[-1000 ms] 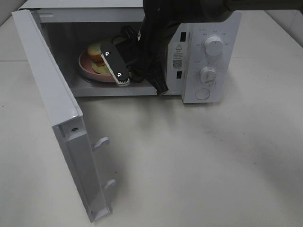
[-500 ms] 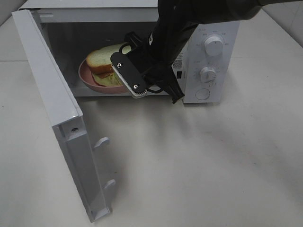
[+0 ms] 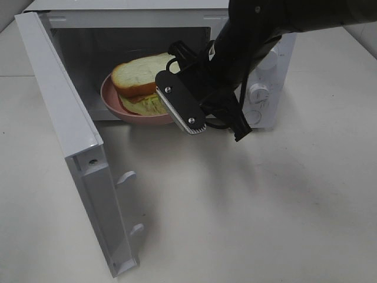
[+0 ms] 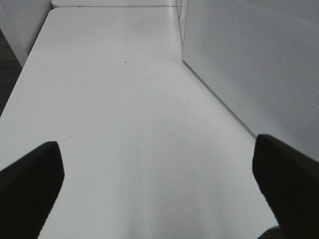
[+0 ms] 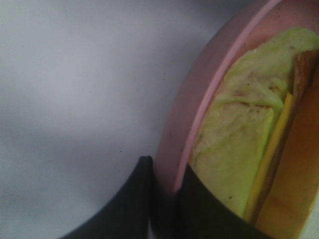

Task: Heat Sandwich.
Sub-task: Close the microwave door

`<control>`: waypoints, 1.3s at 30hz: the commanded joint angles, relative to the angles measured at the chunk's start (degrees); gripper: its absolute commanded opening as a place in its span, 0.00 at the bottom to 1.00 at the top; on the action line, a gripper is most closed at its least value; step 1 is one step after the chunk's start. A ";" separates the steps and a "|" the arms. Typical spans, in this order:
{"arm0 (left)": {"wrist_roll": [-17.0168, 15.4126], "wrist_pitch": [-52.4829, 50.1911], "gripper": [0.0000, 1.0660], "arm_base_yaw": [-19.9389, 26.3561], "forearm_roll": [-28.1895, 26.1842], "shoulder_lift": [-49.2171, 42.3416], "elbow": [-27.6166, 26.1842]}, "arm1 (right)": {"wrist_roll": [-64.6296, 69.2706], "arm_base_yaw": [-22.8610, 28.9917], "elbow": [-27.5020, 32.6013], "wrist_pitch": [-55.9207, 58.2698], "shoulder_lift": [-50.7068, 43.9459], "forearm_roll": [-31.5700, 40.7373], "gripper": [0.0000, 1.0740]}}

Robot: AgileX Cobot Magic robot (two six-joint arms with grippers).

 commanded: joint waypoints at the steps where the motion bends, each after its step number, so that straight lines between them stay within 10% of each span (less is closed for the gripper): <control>1: 0.11 -0.57 0.92 -0.23 -0.06 -1.60 0.34 | -0.74 0.29 3.15 -2.35 -3.50 0.63 0.00; 39: 0.11 -0.57 0.92 -0.23 -0.06 -1.60 0.34 | 9.45 0.29 35.92 -2.29 -36.67 0.11 0.00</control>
